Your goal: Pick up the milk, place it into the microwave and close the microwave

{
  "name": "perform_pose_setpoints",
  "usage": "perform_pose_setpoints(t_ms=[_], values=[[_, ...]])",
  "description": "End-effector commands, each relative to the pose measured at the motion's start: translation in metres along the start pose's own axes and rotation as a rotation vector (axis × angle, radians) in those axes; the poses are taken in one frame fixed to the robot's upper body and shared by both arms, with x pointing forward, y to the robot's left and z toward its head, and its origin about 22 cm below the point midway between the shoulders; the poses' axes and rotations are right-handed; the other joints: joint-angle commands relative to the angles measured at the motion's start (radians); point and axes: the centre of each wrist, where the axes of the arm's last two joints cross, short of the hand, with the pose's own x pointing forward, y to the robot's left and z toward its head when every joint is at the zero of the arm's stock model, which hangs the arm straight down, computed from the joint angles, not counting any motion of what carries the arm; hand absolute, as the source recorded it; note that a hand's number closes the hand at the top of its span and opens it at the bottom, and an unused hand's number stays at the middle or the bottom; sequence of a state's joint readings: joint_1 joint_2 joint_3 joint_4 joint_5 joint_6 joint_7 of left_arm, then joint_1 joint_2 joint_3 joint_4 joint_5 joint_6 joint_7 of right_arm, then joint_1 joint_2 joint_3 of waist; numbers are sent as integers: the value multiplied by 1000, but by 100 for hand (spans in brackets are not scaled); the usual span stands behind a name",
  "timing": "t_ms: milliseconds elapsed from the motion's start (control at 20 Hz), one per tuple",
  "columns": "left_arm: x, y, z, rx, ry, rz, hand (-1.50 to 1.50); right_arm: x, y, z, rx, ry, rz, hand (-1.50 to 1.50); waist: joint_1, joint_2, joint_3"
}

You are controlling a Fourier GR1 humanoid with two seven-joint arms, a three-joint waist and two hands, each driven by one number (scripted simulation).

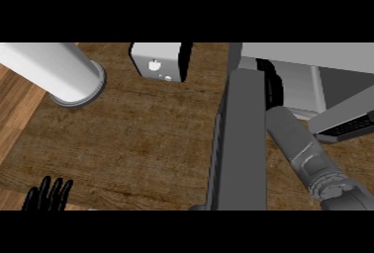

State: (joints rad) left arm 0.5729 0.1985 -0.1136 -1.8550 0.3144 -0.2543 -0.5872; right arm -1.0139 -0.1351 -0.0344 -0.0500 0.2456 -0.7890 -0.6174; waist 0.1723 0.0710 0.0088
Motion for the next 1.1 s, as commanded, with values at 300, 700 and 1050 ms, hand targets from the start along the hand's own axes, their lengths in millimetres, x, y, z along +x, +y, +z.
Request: perform_pose_setpoints(t_ms=[300, 700, 1050], values=[[5, -1, 11, -18, 21, -7, -150, -2, 13, 18, 42, 14, -346, -150, -46, -19, 0], [11, 2, 16, 3, 1, -10, -150, -39, 12, 53, 96, 27, -565, -150, -85, -34, -3], [11, 3, 15, 30, 40, -15, -150, -48, 27, 87, 97, 15, -610, -150, -117, -47, -5]])
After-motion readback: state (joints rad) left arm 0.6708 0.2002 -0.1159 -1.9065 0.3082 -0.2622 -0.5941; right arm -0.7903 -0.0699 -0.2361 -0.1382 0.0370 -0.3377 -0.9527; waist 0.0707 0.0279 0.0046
